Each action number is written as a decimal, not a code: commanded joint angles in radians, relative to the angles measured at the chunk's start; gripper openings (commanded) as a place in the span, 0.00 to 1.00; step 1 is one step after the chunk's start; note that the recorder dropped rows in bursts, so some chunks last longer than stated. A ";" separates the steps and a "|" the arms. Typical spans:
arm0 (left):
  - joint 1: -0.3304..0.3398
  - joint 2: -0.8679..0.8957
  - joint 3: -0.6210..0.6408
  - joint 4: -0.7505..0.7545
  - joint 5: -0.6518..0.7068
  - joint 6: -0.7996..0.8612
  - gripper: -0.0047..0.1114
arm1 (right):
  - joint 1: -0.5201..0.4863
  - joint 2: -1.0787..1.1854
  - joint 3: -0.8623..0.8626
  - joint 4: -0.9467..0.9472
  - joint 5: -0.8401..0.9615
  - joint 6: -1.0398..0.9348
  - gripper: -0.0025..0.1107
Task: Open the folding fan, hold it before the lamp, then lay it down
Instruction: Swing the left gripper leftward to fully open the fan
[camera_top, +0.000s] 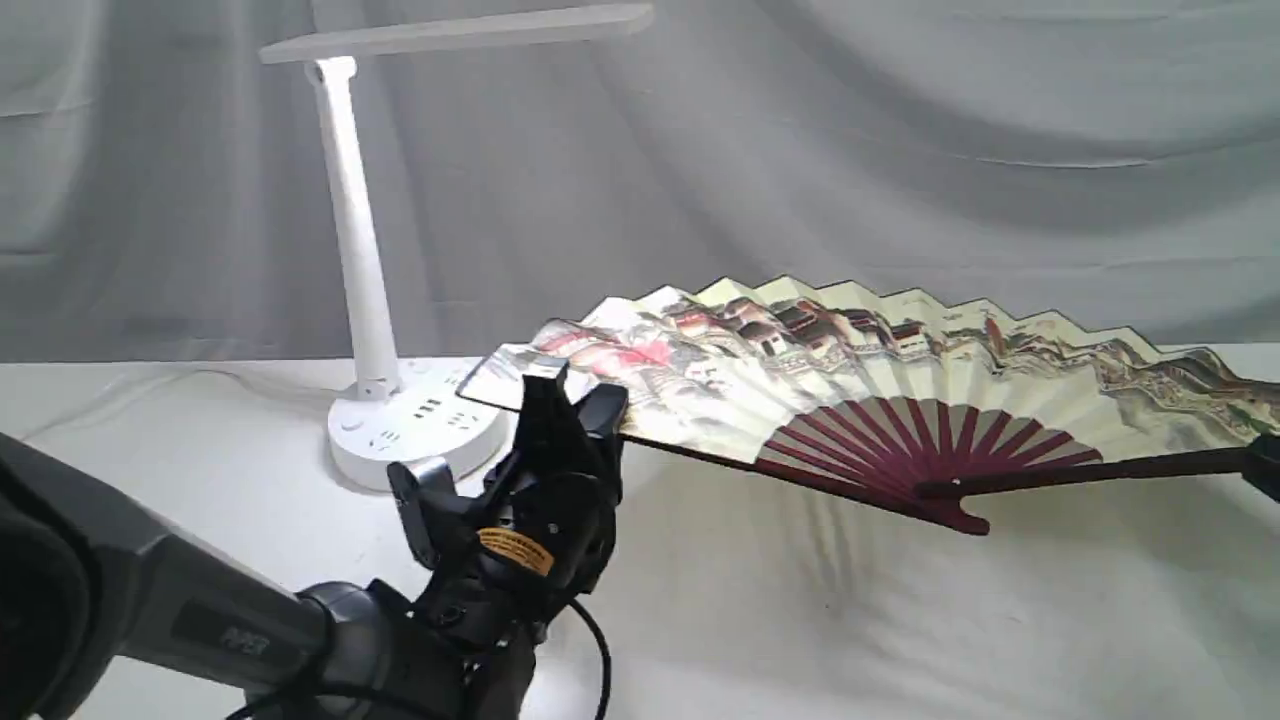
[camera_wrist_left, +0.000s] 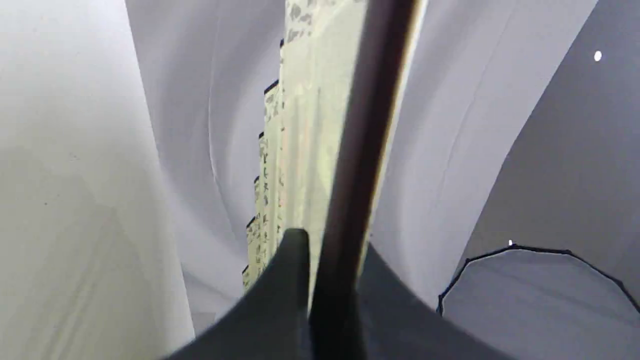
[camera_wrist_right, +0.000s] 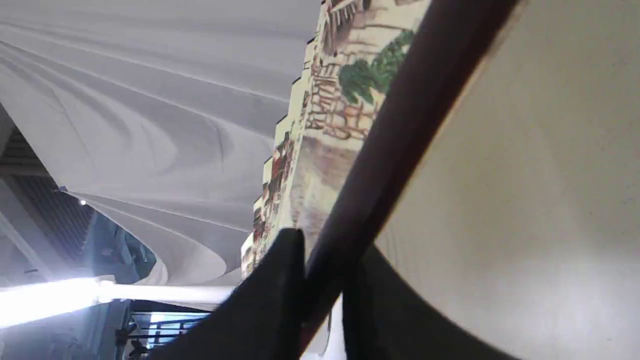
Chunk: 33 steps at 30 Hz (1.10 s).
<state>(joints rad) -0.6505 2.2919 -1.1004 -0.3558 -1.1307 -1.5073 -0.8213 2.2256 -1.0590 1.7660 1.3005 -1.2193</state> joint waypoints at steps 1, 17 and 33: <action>0.023 -0.069 0.031 -0.123 -0.090 -0.064 0.04 | 0.003 -0.020 -0.002 -0.022 -0.079 -0.033 0.02; 0.023 -0.225 0.199 -0.216 -0.090 -0.060 0.04 | 0.137 -0.103 -0.002 -0.022 -0.079 0.045 0.02; 0.058 -0.366 0.330 -0.254 -0.090 -0.060 0.04 | 0.216 -0.315 -0.002 -0.022 -0.117 0.154 0.02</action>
<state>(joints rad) -0.6112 1.9621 -0.7813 -0.5316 -1.1505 -1.5156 -0.6028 1.9303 -1.0576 1.7729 1.2288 -1.0333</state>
